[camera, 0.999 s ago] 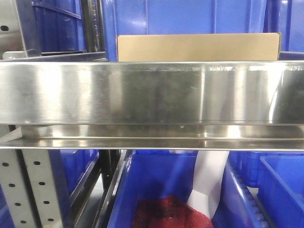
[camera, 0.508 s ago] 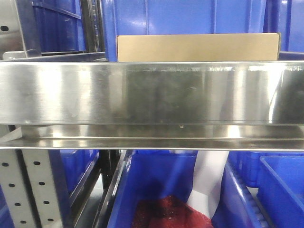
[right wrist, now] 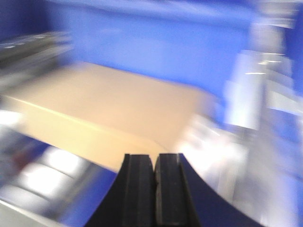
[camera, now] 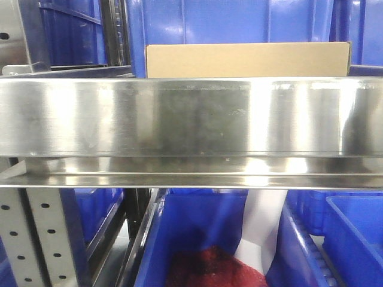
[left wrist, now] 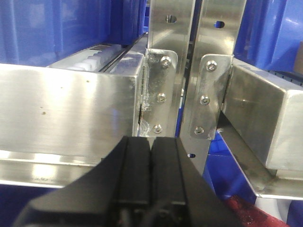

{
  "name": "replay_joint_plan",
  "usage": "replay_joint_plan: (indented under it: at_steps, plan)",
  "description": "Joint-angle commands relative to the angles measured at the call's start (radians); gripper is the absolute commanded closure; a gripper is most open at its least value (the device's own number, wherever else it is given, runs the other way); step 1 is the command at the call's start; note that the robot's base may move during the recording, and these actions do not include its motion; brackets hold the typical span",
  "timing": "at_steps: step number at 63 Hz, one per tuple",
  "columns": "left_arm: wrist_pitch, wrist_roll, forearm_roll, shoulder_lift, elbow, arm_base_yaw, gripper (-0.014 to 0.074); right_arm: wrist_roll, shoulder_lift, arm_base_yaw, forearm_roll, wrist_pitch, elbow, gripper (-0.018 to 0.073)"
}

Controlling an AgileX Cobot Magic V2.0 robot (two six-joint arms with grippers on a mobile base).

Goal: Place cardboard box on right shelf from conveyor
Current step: 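Open the right gripper and withdraw it from the box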

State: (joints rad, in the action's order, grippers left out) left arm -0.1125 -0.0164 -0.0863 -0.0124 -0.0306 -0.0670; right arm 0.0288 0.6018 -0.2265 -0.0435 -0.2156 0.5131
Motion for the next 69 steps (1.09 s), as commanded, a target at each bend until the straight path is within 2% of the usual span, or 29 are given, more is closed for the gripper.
replay_joint_plan:
  at_steps: [1, 14, 24, 44, 69]
  plan:
    - [0.085, 0.005, -0.005, -0.011, 0.003, -0.007, 0.0715, -0.012, -0.119, 0.084, -0.005, 0.118, -0.074, 0.0503]
    - [0.085, 0.005, -0.005, -0.011, 0.003, -0.007, 0.0715, -0.012, -0.427, 0.257, -0.005, 0.115, -0.298, 0.0503]
    - [0.085, 0.005, -0.005, -0.011, 0.003, -0.007, 0.0715, -0.012, -0.607, 0.334, -0.005, 0.115, -0.413, 0.0503]
    - [0.085, 0.005, -0.005, -0.011, 0.003, -0.007, 0.0715, -0.011, -0.625, 0.349, -0.005, 0.226, -0.539, 0.0503]
    - [0.085, 0.005, -0.005, -0.011, 0.003, -0.007, 0.0715, -0.011, -0.625, 0.349, -0.005, 0.216, -0.537, 0.0503]
